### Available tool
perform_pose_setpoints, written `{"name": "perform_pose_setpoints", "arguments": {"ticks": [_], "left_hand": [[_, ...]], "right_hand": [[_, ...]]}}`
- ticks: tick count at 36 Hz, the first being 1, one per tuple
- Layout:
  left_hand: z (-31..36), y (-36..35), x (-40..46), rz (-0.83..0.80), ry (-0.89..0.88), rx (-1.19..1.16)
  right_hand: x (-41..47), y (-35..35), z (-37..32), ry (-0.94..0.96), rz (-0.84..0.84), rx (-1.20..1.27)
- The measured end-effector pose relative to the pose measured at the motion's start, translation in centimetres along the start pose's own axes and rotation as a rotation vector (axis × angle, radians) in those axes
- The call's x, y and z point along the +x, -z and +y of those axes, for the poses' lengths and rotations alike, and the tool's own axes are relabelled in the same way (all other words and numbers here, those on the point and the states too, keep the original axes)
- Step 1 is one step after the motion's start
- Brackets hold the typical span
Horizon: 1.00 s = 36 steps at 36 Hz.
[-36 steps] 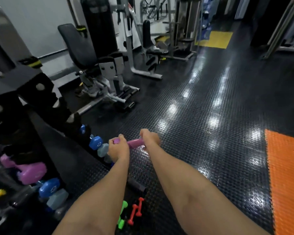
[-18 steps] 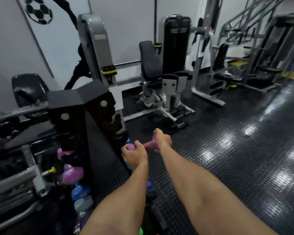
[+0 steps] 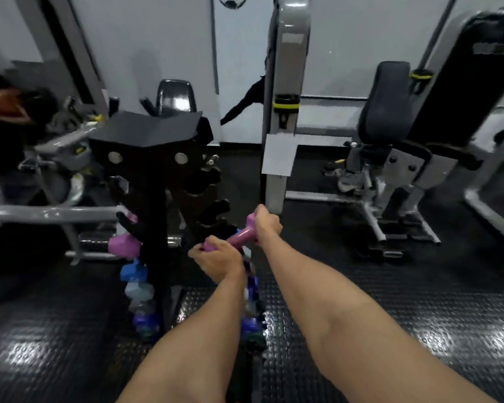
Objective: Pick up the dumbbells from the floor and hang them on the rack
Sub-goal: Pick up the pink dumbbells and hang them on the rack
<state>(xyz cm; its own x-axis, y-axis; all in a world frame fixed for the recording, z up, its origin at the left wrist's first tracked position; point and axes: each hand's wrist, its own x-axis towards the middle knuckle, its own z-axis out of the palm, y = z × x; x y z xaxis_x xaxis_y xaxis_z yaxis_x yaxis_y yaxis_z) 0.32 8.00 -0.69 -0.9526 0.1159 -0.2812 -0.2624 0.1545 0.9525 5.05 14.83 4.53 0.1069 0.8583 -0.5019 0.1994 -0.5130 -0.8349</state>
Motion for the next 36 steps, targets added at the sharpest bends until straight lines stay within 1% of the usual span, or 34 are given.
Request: {"name": "perform_pose_setpoints", "arguments": {"ticks": [4, 7, 15, 21, 24, 28, 30, 33, 36], "left_hand": [[0.7, -0.5, 0.5, 0.089, 0.051, -0.072], [0.6, -0.8, 1.0, 0.151, 0.061, -0.113], [-0.6, -2.0, 1.7, 0.256, 0.118, -0.128], [0.1, -3.9, 1.3, 0.331, 0.124, -0.163], [0.3, -4.8, 1.0, 0.418, 0.145, -0.177], [0.1, -5.6, 0.7, 0.478, 0.143, -0.205], [0.0, -5.9, 0.6, 0.493, 0.134, -0.194], [-0.3, -6.6, 0.3, 0.531, 0.106, -0.175], [-0.2, -6.9, 0.3, 0.551, 0.11, -0.185]], "right_hand": [[0.1, -0.7, -0.9, 0.046, -0.081, -0.078], [0.5, -1.7, -1.2, 0.066, -0.141, -0.082], [2.5, -3.6, -1.4, 0.133, -0.182, -0.175], [3.9, -4.1, -2.5, 0.196, -0.159, -0.171], [4.9, -4.6, -2.7, 0.219, -0.22, -0.195], [6.4, -5.3, -2.6, 0.26, -0.283, -0.283], [6.9, -5.3, -2.6, 0.278, -0.327, -0.322], [8.0, -5.7, -3.0, 0.356, -0.41, -0.416], [8.4, -5.8, -3.4, 0.414, -0.449, -0.498]]}}
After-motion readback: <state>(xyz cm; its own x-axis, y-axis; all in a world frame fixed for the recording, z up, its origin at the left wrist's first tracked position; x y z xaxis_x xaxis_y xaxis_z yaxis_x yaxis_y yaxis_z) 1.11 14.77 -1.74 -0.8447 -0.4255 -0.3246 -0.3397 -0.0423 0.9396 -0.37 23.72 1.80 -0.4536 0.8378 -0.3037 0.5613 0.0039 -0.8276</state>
